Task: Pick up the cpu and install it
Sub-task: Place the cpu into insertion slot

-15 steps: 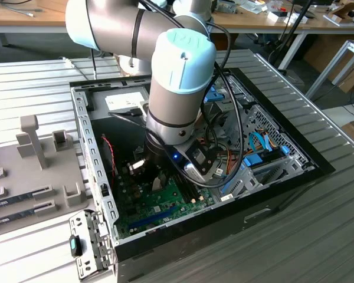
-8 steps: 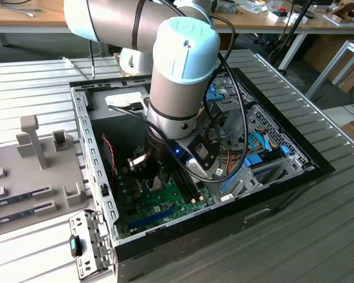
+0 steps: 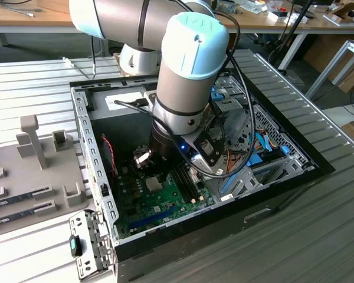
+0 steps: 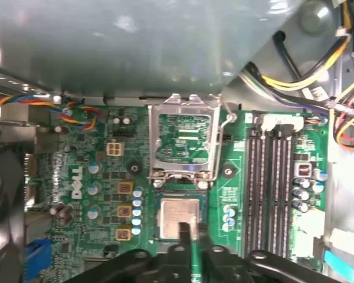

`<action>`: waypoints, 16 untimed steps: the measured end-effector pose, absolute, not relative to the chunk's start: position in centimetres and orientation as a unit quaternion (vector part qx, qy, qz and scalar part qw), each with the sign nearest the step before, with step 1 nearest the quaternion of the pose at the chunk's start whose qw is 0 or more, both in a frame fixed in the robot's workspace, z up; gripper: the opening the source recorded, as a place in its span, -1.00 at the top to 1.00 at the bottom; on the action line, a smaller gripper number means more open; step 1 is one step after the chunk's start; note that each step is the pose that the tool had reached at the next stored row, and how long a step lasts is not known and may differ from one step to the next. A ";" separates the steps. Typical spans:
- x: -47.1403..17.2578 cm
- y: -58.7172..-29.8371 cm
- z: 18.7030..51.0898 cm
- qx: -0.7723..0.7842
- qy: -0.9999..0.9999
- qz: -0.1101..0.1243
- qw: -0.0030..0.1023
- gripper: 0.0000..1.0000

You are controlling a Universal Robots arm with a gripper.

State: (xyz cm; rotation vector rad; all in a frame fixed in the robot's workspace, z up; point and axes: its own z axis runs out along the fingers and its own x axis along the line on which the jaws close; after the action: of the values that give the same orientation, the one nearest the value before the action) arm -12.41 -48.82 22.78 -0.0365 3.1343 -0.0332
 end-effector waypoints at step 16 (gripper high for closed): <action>-7.7 -48.7 23.5 -0.012 0.999 0.045 -0.022 0.79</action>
State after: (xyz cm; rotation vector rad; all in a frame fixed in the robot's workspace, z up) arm -7.74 -48.74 23.55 -0.0367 3.1814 0.1442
